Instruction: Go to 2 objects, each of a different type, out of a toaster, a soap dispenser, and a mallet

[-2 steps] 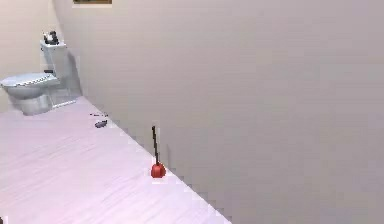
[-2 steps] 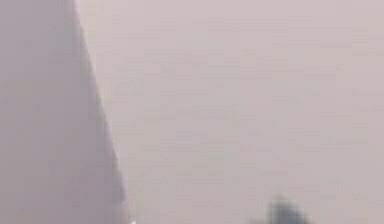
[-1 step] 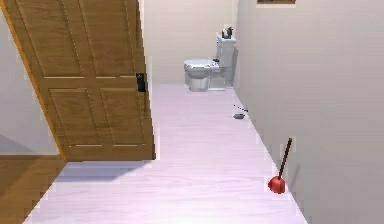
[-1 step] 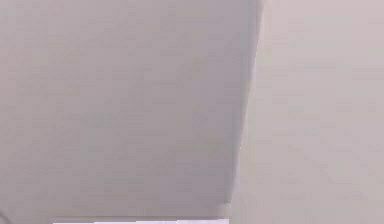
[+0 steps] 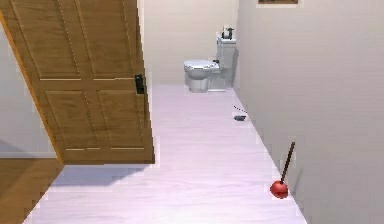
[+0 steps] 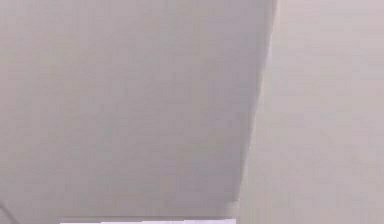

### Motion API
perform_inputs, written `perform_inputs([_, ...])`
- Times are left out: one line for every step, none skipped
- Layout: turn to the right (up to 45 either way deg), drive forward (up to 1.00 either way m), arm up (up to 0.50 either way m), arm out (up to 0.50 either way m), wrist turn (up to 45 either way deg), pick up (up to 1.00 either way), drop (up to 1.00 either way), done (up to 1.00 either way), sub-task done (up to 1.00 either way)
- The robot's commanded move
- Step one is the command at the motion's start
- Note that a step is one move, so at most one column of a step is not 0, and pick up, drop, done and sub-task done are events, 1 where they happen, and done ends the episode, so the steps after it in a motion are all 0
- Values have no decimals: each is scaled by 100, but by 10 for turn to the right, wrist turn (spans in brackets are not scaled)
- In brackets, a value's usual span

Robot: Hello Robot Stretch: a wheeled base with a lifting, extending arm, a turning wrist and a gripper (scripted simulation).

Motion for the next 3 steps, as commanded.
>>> perform_inputs([-300,0,0,0,0,0,0,0,0])
perform_inputs([0,30,0,0,0,0,0,0,0])
perform_inputs([-450,0,0,0,0,0,0,0,0])
